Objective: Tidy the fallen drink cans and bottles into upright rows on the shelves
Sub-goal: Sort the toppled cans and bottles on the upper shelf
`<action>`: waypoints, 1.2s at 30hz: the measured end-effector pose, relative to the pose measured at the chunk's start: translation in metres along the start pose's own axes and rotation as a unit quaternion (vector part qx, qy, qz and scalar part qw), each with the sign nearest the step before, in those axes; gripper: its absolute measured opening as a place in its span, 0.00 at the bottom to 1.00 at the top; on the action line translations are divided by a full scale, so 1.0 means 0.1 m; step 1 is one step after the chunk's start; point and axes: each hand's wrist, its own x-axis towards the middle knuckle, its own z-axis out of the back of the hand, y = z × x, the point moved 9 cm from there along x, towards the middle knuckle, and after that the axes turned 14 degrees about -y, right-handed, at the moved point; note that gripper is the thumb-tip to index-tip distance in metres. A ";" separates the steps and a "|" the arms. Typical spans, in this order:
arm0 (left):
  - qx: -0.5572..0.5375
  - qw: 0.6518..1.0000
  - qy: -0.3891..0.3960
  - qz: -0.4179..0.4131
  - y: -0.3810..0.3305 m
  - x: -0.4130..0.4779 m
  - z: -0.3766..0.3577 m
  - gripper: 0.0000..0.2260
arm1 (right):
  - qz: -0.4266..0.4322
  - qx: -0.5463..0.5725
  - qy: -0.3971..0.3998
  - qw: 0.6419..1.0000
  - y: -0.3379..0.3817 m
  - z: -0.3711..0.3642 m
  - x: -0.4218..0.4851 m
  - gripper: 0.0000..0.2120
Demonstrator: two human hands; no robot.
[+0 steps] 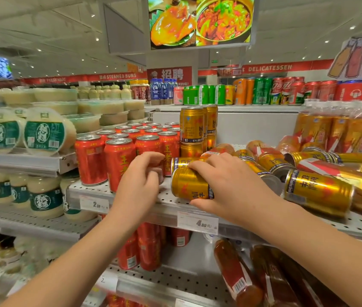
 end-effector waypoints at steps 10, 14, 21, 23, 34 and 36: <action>-0.045 0.991 0.116 0.047 0.12 -0.30 -0.05 0.18 | 0.000 0.061 0.004 0.998 0.15 -0.27 0.10 0.34; -0.013 0.990 0.135 0.026 0.13 -0.34 -0.05 0.28 | -0.031 0.085 -0.012 0.996 0.12 -0.27 0.08 0.36; 0.023 0.994 0.105 -0.017 0.09 -0.41 -0.08 0.31 | -0.060 0.035 -0.035 0.997 0.08 -0.10 -0.13 0.39; 0.030 0.994 0.101 -0.023 0.09 -0.43 -0.09 0.33 | -0.063 0.024 -0.036 0.997 0.01 -0.01 -0.24 0.37; -0.009 0.977 0.025 -0.210 -1.03 -0.46 -0.24 0.21 | -0.142 0.001 -0.105 0.984 -0.71 0.65 -0.73 0.20; -0.037 0.970 0.057 -0.233 -1.40 -0.53 -0.51 0.19 | -0.159 -0.006 -0.124 0.979 -0.95 0.83 -0.92 0.19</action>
